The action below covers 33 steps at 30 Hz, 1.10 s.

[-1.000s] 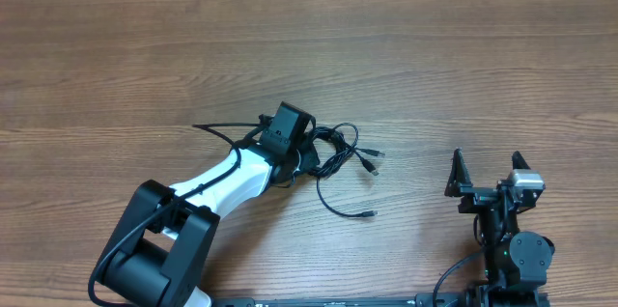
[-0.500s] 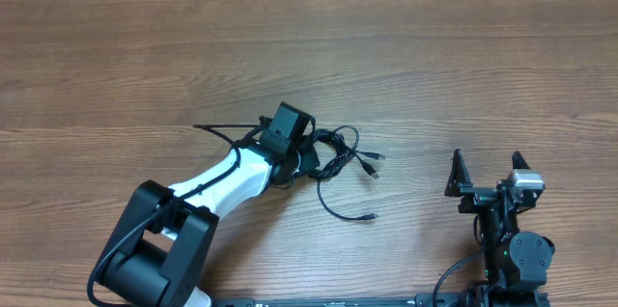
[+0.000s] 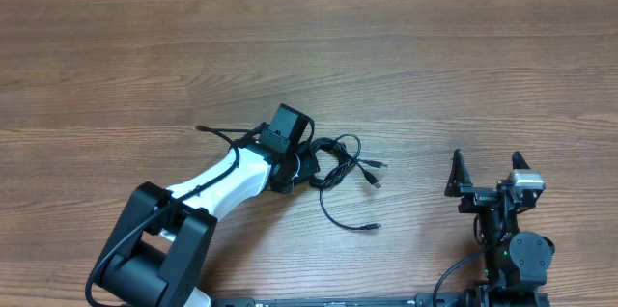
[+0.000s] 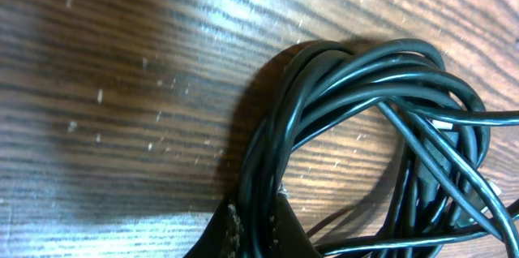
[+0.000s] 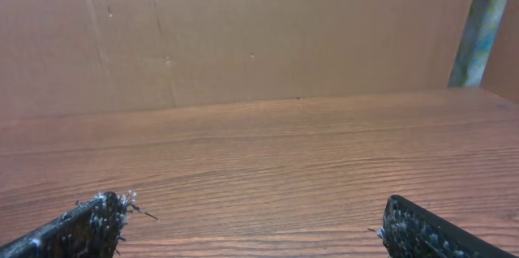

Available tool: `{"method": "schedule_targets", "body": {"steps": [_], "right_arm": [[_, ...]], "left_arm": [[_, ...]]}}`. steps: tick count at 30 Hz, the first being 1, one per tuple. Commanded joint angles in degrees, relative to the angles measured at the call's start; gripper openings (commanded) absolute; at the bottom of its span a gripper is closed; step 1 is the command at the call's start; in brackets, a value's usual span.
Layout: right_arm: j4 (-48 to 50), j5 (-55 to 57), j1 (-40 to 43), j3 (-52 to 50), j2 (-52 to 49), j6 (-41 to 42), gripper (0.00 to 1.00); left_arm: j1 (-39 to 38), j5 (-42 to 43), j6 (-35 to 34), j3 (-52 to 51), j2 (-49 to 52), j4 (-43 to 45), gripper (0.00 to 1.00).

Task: Untangle cables

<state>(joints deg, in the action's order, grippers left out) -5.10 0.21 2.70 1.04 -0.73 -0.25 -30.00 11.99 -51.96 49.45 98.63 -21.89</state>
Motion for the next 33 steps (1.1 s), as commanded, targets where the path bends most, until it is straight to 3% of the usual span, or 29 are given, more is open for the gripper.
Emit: {"method": "schedule_targets", "body": {"steps": [1, 12, 21, 30, 33], "right_arm": [[0.35, -0.28, 0.26, -0.59, 0.57, -0.46, 1.0], [0.35, -0.28, 0.26, -0.59, 0.57, -0.46, 1.0], [0.35, -0.28, 0.26, -0.59, 0.57, -0.46, 1.0], [0.35, -0.28, 0.26, -0.59, 0.57, -0.46, 1.0], [0.35, -0.28, 0.26, -0.59, 0.57, -0.46, 1.0]], "left_arm": [[-0.42, 1.64, 0.07, -2.84, 2.51, -3.69, 0.04], [-1.18, 3.08, -5.29, -2.84, 2.51, -7.1, 0.04], [-4.02, 2.86, -20.46, -2.84, 2.51, -11.15, 0.04], [-5.46, 2.93, -23.54, -2.84, 2.51, -11.45, 0.04], [-5.84, 3.96, -27.8, -2.84, 2.51, -13.55, 0.04]]}}
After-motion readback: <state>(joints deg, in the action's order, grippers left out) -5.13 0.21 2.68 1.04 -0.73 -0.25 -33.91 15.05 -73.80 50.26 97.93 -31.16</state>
